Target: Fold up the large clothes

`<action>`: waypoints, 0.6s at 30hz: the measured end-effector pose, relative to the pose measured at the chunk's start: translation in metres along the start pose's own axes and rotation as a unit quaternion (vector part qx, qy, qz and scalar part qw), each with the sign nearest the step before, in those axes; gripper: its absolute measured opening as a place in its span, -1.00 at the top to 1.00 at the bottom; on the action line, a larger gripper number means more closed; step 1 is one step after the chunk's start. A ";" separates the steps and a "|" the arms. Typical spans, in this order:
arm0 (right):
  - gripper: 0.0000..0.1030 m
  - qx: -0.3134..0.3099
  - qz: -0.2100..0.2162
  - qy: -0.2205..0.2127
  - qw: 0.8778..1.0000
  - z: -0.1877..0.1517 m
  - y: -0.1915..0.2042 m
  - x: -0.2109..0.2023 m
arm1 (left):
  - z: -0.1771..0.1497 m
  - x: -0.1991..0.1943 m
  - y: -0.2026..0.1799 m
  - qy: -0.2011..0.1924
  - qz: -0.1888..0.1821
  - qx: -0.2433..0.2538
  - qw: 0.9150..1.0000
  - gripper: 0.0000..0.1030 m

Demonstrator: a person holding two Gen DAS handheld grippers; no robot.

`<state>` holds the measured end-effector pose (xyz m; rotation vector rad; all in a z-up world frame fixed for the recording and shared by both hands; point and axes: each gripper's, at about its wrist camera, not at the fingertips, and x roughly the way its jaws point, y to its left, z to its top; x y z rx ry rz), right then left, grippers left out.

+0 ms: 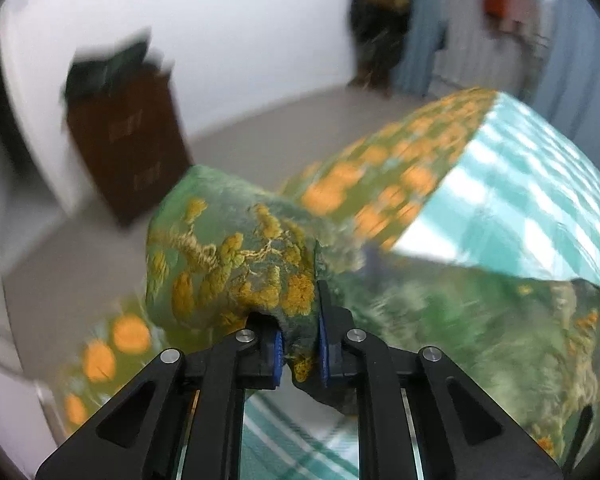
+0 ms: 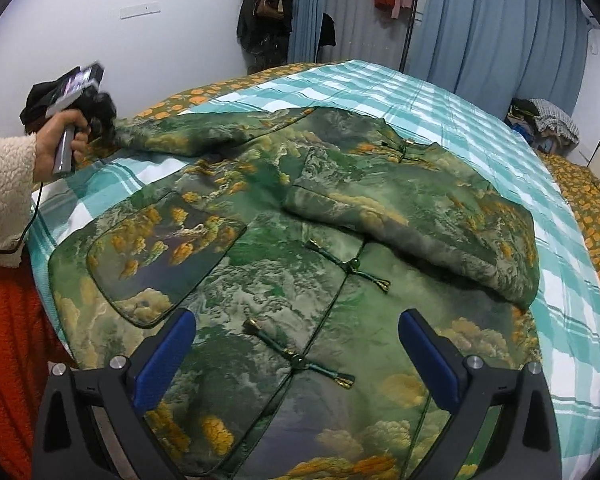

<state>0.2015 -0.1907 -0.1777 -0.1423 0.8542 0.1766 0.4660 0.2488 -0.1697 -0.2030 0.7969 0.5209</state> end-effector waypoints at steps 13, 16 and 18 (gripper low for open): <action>-1.00 0.087 -0.042 -0.049 0.994 -0.026 -0.063 -0.044 | -0.096 -0.199 -0.231 -0.186 -0.140 0.336 0.913 0.78; -1.00 0.110 -0.061 -0.058 0.990 -0.038 -0.082 -0.056 | -0.149 -0.193 -0.262 -0.156 -0.150 0.382 0.898 0.78; -1.00 0.128 -0.071 -0.060 0.987 -0.047 -0.095 -0.062 | -0.183 -0.191 -0.276 -0.134 -0.148 0.409 0.890 0.78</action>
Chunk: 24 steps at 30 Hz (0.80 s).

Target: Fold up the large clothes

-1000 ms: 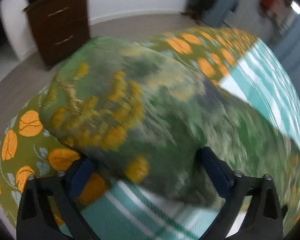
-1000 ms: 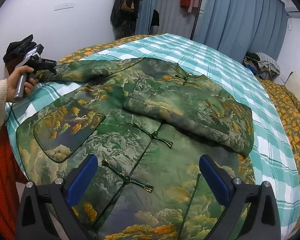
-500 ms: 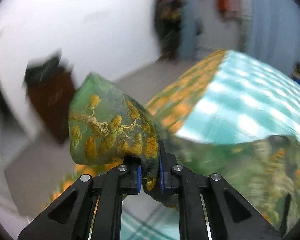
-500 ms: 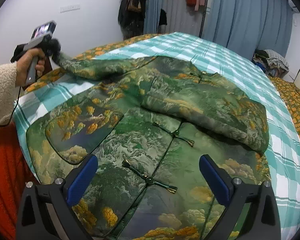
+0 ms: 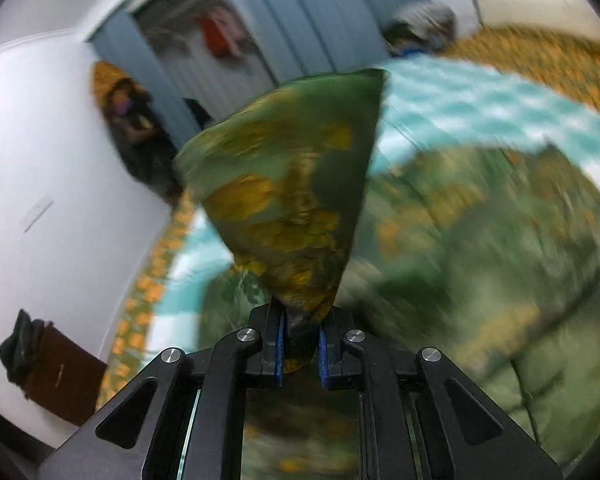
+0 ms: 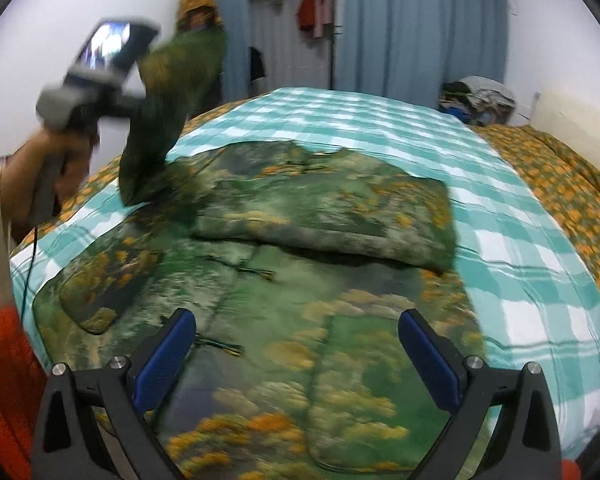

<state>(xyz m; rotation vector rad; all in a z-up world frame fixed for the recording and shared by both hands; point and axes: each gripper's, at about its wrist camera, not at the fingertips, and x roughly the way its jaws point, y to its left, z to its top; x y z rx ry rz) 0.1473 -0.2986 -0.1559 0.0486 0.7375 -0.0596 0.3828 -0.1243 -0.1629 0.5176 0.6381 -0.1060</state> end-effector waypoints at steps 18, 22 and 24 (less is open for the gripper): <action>-1.00 0.133 0.131 0.047 0.981 0.066 -0.042 0.083 | -0.102 -0.037 -0.016 0.085 -0.044 -0.012 0.995 -0.72; -1.00 0.181 0.173 0.105 0.962 0.089 -0.023 0.153 | -0.119 -0.047 0.017 0.093 -0.039 -0.064 0.993 -0.73; -1.00 0.200 0.187 0.131 0.953 0.092 -0.011 0.183 | -0.126 -0.052 0.034 0.093 -0.034 -0.085 0.991 -0.73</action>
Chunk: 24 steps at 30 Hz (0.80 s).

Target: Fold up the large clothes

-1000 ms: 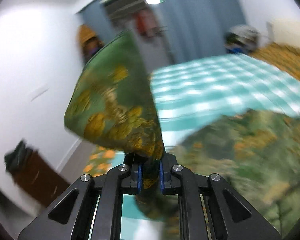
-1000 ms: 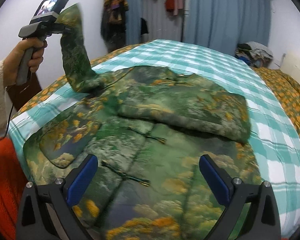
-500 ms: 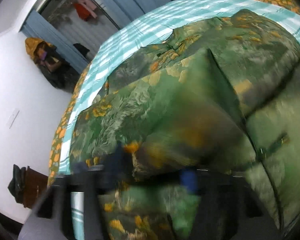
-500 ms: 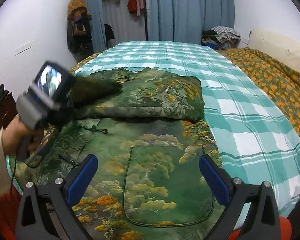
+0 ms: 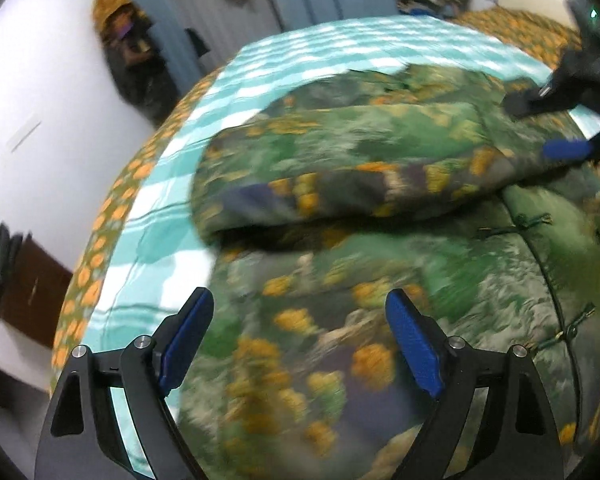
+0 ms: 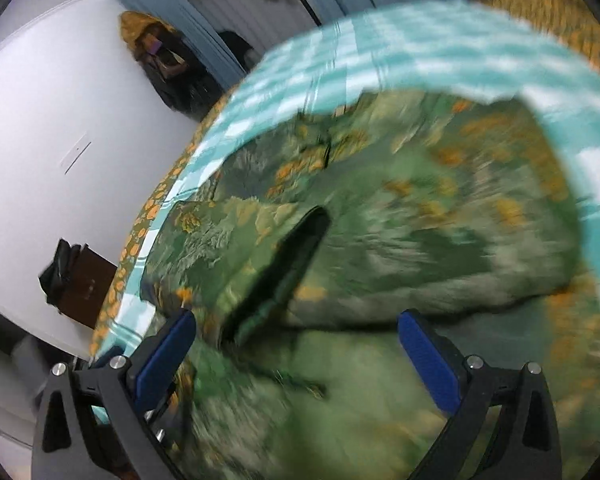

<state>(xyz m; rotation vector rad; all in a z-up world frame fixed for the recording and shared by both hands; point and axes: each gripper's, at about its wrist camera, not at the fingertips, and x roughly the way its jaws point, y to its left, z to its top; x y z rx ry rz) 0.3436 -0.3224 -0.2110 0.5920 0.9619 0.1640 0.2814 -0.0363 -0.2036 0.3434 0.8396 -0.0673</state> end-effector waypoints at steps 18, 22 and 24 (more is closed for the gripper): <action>0.74 -0.087 -0.096 -0.048 0.990 0.091 0.020 0.017 | 0.001 0.001 0.027 0.005 -0.034 -0.064 0.997 -0.76; 0.73 -0.106 -0.139 -0.008 0.985 0.082 -0.005 0.049 | 0.002 0.008 0.020 0.019 -0.035 -0.056 0.998 -0.76; 0.60 -0.114 -0.145 0.005 0.983 0.073 -0.013 0.057 | 0.002 0.011 0.020 0.026 -0.035 -0.050 0.998 -0.76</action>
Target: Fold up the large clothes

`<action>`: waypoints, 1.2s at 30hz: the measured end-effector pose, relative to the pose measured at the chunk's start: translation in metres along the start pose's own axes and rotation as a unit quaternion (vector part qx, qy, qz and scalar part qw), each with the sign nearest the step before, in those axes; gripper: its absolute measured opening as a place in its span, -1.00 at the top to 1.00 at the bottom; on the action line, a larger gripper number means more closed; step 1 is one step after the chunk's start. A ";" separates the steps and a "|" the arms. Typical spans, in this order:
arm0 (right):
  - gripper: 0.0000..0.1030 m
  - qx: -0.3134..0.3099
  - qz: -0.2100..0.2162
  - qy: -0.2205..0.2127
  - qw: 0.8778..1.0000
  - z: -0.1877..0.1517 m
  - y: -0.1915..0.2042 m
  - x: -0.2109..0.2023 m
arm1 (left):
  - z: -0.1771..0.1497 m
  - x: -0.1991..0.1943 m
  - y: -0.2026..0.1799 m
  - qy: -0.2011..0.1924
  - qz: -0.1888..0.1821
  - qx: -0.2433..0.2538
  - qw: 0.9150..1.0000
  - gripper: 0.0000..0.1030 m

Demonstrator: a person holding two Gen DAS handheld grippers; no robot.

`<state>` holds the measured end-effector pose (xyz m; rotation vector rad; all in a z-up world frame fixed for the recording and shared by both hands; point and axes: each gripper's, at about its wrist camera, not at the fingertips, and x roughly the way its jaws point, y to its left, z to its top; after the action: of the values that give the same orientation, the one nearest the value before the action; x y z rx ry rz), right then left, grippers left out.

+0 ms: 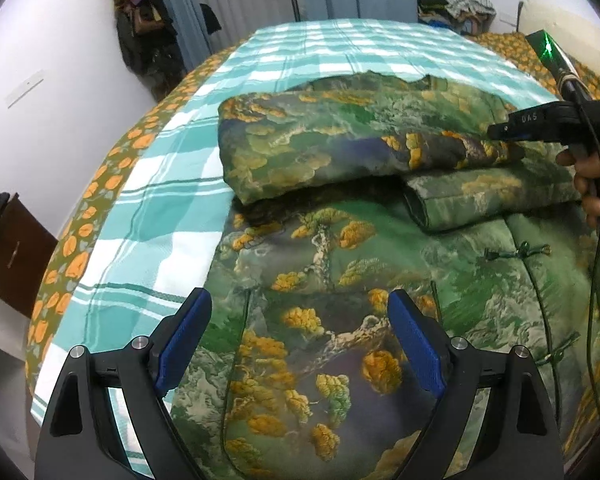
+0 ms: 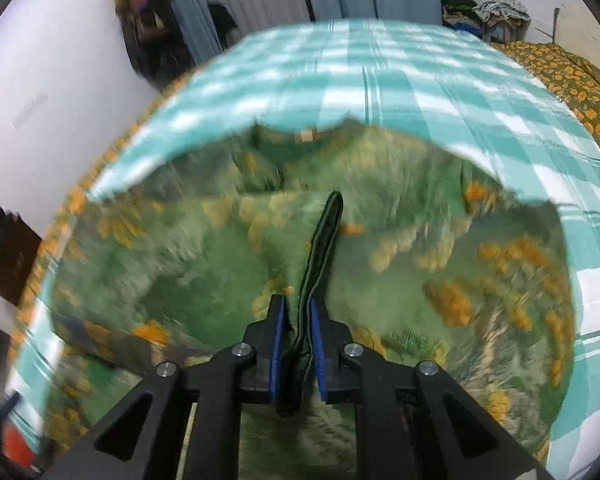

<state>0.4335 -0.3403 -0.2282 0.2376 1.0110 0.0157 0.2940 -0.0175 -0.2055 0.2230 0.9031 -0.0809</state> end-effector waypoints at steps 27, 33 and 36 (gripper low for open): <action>0.18 -0.100 0.066 0.014 0.993 -0.034 0.039 0.018 | 0.111 0.177 0.005 0.143 -0.039 -0.053 0.988 -0.94; 0.18 -0.087 0.073 0.009 0.993 -0.034 0.036 0.017 | 0.154 0.152 0.023 0.120 -0.061 -0.063 0.989 -0.90; 0.18 -0.085 0.072 0.004 0.994 -0.037 0.035 0.016 | 0.177 0.162 0.025 0.111 -0.064 -0.078 0.989 -0.90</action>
<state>0.4146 -0.2968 -0.2529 0.1548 0.9936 0.2331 0.5347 -0.0290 -0.2230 0.0282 1.1406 -0.1061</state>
